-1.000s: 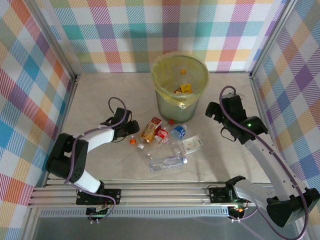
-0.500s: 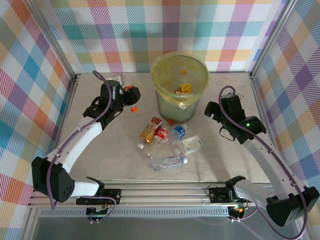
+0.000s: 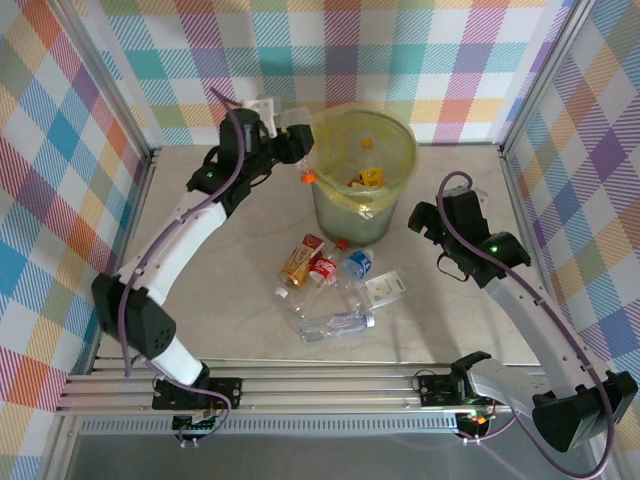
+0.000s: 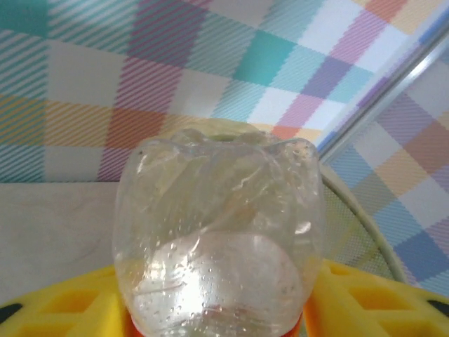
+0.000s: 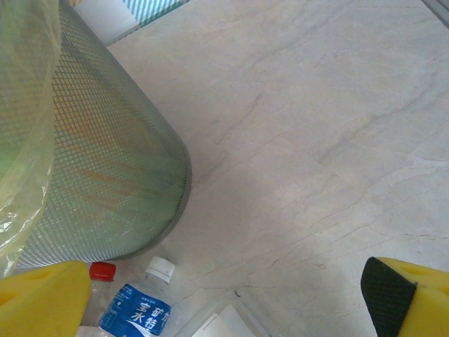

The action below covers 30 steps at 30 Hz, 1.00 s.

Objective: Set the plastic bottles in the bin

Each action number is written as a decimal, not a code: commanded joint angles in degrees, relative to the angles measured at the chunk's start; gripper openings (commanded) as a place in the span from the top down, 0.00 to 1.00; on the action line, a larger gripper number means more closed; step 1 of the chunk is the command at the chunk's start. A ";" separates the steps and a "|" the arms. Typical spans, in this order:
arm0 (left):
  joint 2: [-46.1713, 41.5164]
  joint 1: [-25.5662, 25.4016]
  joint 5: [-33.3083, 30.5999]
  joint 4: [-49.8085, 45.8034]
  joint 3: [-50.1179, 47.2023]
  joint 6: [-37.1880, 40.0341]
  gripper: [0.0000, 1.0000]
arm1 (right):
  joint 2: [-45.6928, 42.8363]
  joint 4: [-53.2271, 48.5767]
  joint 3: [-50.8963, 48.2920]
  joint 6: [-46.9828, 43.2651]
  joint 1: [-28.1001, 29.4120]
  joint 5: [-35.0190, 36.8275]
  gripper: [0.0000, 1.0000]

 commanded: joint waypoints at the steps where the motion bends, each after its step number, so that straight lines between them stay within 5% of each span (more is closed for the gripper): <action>1: 5.40 -1.40 4.14 -0.38 7.90 1.76 0.55 | 0.65 0.79 -0.44 1.25 0.38 -0.96 0.00; 5: 10.35 -2.13 3.49 -8.28 19.05 5.59 0.65 | 0.77 0.54 -0.28 1.14 0.34 -1.25 0.00; 12: 13.66 -2.13 4.13 -17.73 29.38 9.21 0.66 | 1.14 0.69 -0.53 1.08 0.32 -0.68 0.00; 30: 27.66 -3.52 9.27 -14.36 39.76 8.80 0.61 | 3.68 -4.34 -0.91 6.36 0.31 1.29 0.00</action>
